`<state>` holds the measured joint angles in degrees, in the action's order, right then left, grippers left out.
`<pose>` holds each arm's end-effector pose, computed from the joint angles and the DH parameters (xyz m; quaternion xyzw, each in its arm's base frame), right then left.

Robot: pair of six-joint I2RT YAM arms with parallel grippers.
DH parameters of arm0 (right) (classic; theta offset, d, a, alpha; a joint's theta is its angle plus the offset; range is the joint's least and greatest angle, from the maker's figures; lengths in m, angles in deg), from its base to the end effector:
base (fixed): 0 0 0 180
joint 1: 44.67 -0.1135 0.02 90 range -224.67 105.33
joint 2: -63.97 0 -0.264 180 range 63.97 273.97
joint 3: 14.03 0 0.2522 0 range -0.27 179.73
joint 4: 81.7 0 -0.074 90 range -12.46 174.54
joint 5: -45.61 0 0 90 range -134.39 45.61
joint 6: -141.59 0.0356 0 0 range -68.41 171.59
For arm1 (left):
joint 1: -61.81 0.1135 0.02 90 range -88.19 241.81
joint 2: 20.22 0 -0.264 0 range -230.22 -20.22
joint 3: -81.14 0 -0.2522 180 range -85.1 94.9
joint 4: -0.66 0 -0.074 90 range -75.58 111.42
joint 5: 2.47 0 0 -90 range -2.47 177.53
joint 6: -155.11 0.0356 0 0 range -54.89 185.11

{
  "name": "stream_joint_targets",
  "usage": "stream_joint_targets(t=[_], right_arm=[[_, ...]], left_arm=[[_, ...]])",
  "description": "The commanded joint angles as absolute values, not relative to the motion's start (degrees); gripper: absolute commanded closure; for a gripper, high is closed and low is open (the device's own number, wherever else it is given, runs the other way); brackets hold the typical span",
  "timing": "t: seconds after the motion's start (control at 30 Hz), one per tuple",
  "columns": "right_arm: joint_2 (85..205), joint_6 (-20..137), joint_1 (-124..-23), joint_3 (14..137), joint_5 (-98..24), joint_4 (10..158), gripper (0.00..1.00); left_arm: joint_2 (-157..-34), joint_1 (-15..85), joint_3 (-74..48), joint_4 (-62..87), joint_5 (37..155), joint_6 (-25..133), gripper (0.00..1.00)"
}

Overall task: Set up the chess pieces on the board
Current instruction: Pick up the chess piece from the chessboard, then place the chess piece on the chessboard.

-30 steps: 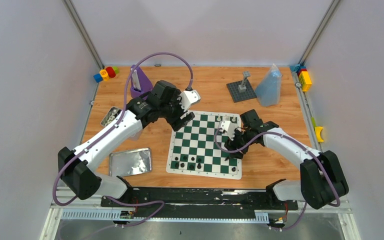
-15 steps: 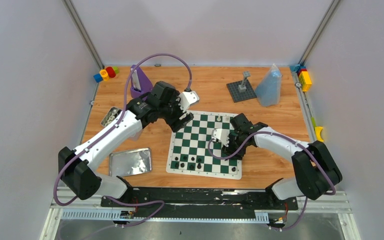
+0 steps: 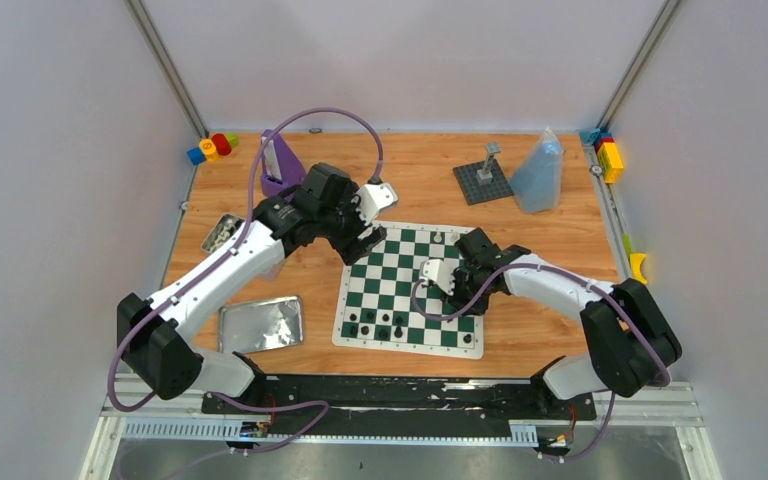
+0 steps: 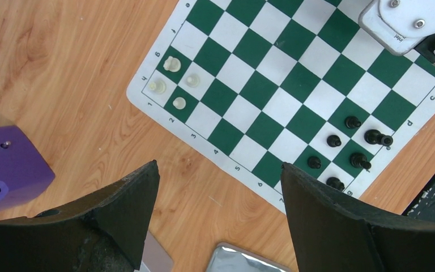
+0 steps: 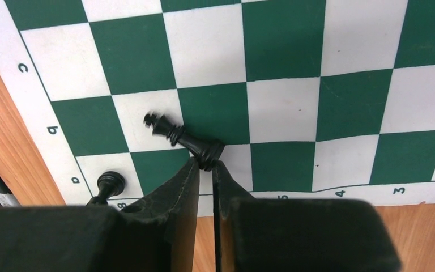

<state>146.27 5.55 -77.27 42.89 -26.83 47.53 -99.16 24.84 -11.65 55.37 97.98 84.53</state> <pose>0.1950 0.1375 0.1622 -0.6359 0.7473 0.1365 0.1361 0.2311 -0.1820 0.3299 0.4667 0.7991 -0.1399 0.3523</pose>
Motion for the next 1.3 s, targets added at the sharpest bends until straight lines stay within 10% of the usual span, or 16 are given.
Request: stream_joint_targets(t=[0.0, 1.27], right_arm=[[145.52, 7.67, -77.65, 45.47, -26.52, 49.07, 0.89], [145.35, 42.51, -67.59, 62.2, -10.88, 56.7, 1.0]], left_arm=[[-97.43, 25.17, -11.9, 54.7, 98.96, 83.94, 0.14], [-110.67, 27.94, -10.64, 32.25, 127.15, 55.42, 0.23]])
